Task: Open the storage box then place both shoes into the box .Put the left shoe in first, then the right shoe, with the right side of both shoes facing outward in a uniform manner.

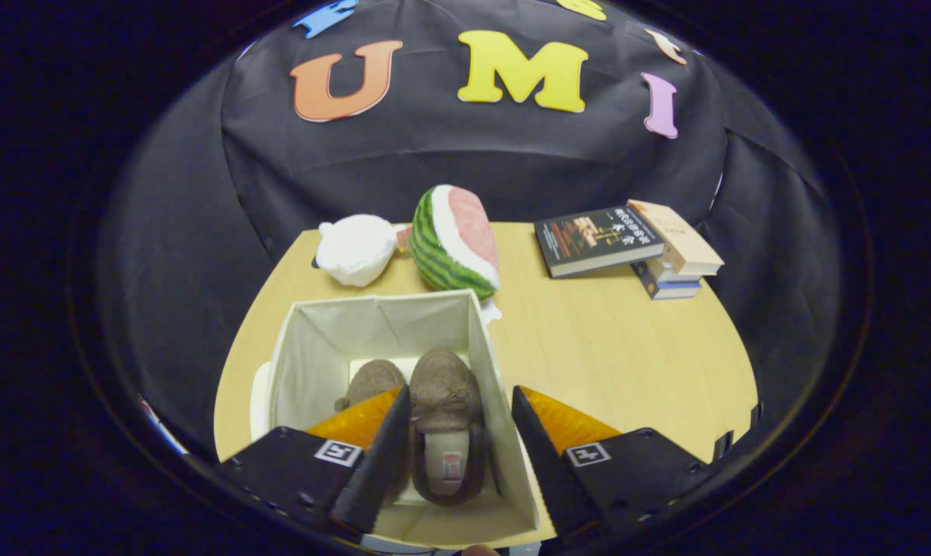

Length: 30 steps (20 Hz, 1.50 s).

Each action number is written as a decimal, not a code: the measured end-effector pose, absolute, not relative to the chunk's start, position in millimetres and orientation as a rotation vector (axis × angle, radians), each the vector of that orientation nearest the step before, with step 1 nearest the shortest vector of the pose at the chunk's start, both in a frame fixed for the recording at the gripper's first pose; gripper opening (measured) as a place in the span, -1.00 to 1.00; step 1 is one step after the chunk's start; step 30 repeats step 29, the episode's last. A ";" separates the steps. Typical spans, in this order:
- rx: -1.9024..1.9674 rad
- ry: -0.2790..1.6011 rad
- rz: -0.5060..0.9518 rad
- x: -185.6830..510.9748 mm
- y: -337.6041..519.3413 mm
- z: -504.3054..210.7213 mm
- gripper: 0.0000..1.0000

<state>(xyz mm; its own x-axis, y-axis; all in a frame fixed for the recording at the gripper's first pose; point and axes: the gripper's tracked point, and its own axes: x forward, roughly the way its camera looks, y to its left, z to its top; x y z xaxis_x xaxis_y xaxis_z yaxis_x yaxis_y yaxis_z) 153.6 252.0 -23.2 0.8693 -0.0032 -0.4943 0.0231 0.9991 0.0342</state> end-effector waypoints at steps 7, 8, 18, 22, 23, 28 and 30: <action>0.127 0.283 -0.042 109.5 160.6 67.4 0.94; 0.124 0.234 -0.055 101.1 142.4 82.7 0.92; 0.109 -0.055 -0.093 22.7 49.3 144.8 0.92; 0.141 -0.066 -0.055 5.3 49.5 135.7 0.92; 0.144 -0.064 -0.051 4.4 49.0 133.8 0.92; 0.133 -0.061 0.004 1.0 63.5 131.0 0.92; 0.132 -0.056 0.013 1.0 65.8 128.7 0.92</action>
